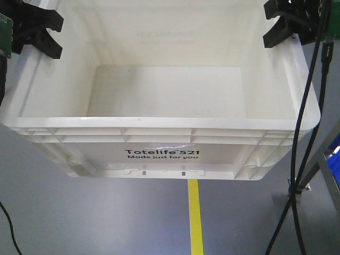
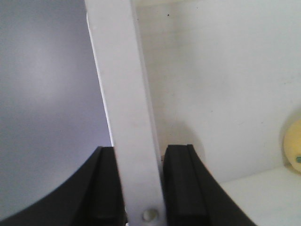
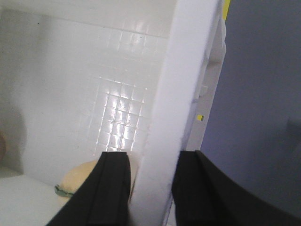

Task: Place moving items into box and shelve

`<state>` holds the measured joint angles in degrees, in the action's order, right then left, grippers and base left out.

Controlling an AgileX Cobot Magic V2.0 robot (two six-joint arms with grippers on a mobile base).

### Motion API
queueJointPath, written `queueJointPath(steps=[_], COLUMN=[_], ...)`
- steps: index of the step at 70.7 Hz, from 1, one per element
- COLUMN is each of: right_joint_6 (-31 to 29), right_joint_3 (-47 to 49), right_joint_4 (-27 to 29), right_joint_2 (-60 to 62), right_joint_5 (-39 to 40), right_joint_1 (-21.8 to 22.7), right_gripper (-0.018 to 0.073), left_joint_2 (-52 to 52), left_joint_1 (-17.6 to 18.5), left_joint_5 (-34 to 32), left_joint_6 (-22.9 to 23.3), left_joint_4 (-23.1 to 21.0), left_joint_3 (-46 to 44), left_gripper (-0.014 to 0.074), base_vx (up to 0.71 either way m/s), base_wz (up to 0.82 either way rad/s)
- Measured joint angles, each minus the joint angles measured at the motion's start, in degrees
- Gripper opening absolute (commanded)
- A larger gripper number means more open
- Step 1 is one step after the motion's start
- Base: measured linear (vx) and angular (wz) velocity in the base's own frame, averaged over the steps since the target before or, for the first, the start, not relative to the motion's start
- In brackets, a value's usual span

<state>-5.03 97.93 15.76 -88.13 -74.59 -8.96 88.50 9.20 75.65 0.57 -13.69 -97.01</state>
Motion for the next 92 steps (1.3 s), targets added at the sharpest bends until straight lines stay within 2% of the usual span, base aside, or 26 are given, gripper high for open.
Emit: queueJointPath(steps=[92], right_joint_6=[0.0], right_joint_3=[0.0], right_joint_4=[0.1], right_joint_2=[0.0], right_joint_5=[0.0], right_joint_1=[0.0], right_gripper=[-0.0011], left_joint_2=[0.0], left_joint_1=[0.0], left_joint_5=[0.0], left_joint_6=[0.0], left_joint_4=[0.1], left_joint_3=[0.0], left_gripper=[-0.0017], base_vx=[0.54], base_wz=[-0.04])
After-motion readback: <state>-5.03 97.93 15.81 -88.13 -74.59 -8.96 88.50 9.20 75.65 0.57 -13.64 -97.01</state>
